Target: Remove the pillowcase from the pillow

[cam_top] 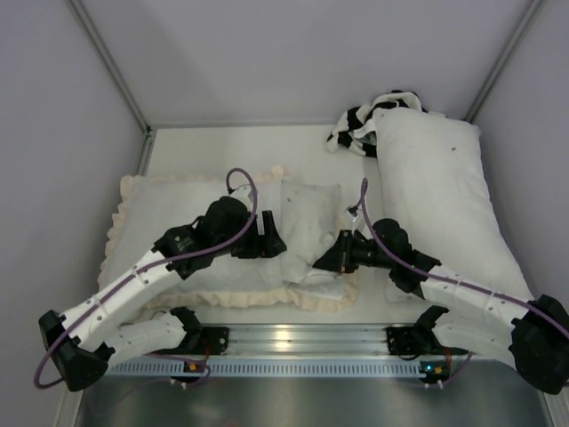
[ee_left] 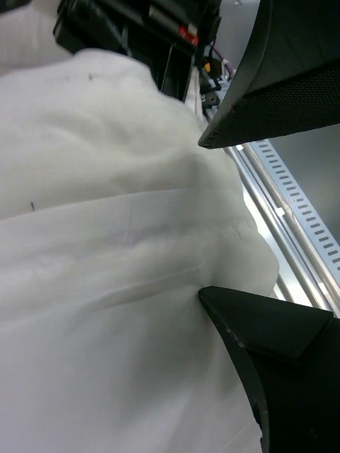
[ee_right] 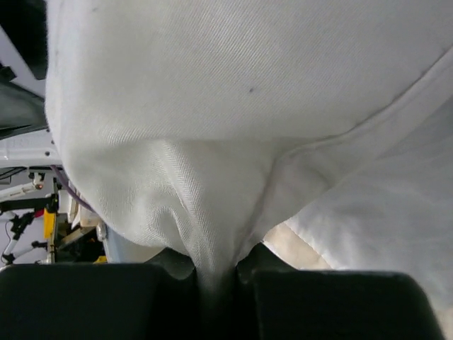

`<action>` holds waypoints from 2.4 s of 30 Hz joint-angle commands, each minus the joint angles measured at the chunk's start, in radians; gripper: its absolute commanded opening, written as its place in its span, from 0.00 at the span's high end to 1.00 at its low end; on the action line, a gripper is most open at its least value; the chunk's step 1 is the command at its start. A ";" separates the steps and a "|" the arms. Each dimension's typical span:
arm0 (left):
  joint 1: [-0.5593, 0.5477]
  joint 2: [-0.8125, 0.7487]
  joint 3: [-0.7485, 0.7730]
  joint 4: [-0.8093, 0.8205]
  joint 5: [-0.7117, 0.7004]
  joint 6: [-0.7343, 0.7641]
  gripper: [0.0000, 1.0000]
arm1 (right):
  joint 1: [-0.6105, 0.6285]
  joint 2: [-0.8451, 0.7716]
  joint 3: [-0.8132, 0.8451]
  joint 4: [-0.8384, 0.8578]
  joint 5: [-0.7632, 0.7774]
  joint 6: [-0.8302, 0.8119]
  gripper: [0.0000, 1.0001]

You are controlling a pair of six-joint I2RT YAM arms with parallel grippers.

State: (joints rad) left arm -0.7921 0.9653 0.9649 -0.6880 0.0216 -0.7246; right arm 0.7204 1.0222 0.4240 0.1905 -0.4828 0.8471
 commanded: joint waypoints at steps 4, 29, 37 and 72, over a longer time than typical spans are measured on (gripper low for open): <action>-0.002 0.078 -0.003 -0.042 -0.077 -0.013 0.22 | 0.040 -0.134 0.033 -0.028 0.030 0.001 1.00; -0.001 -0.042 -0.084 -0.168 -0.299 -0.053 1.00 | 0.042 -0.582 0.559 -0.719 0.603 -0.317 1.00; 0.001 -0.051 -0.080 -0.189 -0.318 -0.053 1.00 | 0.042 -0.694 0.648 -0.887 0.900 -0.385 1.00; -0.151 -0.215 -0.347 0.321 0.220 -0.320 0.32 | 0.043 -0.409 0.346 -0.567 0.638 -0.183 1.00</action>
State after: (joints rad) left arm -0.8928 0.8303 0.6643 -0.5171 0.2470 -0.9169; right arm 0.7692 0.5713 0.7269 -0.5430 0.1734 0.6437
